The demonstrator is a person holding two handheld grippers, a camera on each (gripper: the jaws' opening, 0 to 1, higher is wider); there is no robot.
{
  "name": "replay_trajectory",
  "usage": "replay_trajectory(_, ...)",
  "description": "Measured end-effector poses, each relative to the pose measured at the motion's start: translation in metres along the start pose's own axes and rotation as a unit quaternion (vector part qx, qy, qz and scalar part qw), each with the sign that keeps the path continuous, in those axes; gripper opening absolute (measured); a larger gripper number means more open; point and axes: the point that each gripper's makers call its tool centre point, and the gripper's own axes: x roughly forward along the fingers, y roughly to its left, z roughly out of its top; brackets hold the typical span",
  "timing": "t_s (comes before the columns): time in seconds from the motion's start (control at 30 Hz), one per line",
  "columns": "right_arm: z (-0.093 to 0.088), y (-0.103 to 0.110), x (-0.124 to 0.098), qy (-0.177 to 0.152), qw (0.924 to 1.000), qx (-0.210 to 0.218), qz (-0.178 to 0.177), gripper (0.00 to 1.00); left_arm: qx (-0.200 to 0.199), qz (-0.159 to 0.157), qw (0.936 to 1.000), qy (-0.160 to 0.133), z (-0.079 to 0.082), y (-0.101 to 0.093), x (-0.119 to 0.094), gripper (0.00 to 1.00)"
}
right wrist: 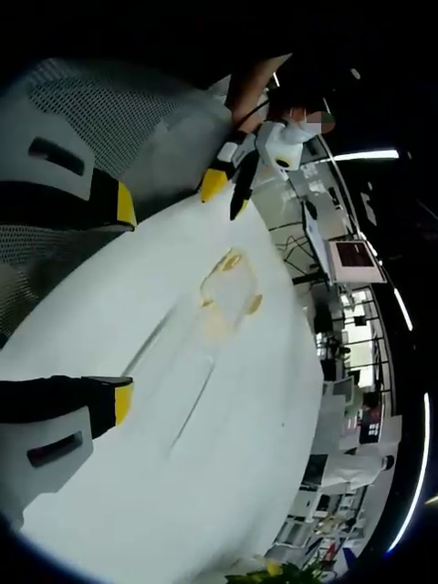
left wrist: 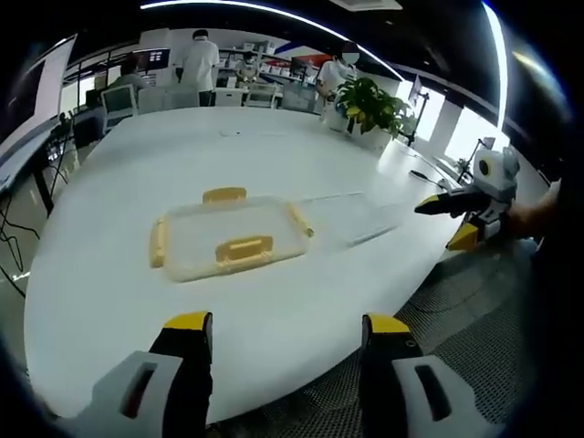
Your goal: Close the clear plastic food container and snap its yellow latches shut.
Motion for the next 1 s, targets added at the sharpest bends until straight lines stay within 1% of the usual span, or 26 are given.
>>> replay_trajectory(0.13,0.000,0.001,0.000,0.000,1.0000,-0.003,0.000,0.63,-0.001,0.000,1.0000,-0.005,0.001,0.000,0.000,0.67)
replay_trajectory(0.3,0.001,0.001,0.000,-0.001,1.0000,-0.002,0.000,0.65,0.001,0.003,1.0000,-0.005,0.002,0.001,-0.001,0.68)
replay_trajectory(0.4,0.003,0.002,0.000,-0.007,1.0000,0.002,0.002,0.67,0.005,0.006,0.9999,-0.007,0.003,0.001,-0.001,0.69)
replay_trajectory(0.47,0.005,0.002,0.000,-0.012,0.9999,0.006,0.005,0.70,0.016,0.010,0.9998,-0.006,0.004,0.002,-0.002,0.70)
replay_trajectory(0.5,0.006,0.003,-0.001,-0.013,0.9999,0.007,0.005,0.72,0.036,0.015,0.9992,-0.006,0.007,0.002,-0.004,0.70)
replay_trajectory(0.53,0.008,0.001,-0.002,-0.017,0.9998,0.006,-0.002,0.73,0.050,0.020,0.9984,-0.015,0.012,0.003,-0.006,0.69)
replay_trajectory(0.57,0.013,-0.002,-0.004,-0.026,0.9996,-0.001,-0.009,0.72,0.048,0.020,0.9984,-0.021,0.015,0.001,-0.008,0.68)
replay_trajectory(0.63,0.017,0.000,-0.006,-0.032,0.9995,0.002,-0.004,0.71,0.050,0.020,0.9982,-0.026,0.019,0.001,-0.010,0.69)
replay_trajectory(0.67,0.017,0.001,-0.007,-0.031,0.9995,0.001,-0.005,0.70,0.055,0.022,0.9979,-0.027,0.021,0.001,-0.011,0.69)
replay_trajectory(0.7,0.018,0.001,-0.009,-0.026,0.9995,-0.011,-0.010,0.69,0.062,0.023,0.9975,-0.026,0.024,0.001,-0.012,0.69)
replay_trajectory(0.77,0.022,0.002,-0.011,-0.030,0.9994,-0.014,-0.009,0.68,0.069,0.020,0.9970,-0.030,0.027,0.000,-0.012,0.68)
replay_trajectory(0.87,0.030,0.004,-0.012,-0.041,0.9991,-0.013,-0.006,0.69,0.082,0.023,0.9959,-0.030,0.029,0.001,-0.012,0.68)
replay_trajectory(1.0,0.032,0.003,-0.011,-0.044,0.9989,-0.016,-0.007,0.69,0.078,0.020,0.9962,-0.033,0.029,0.000,-0.011,0.67)
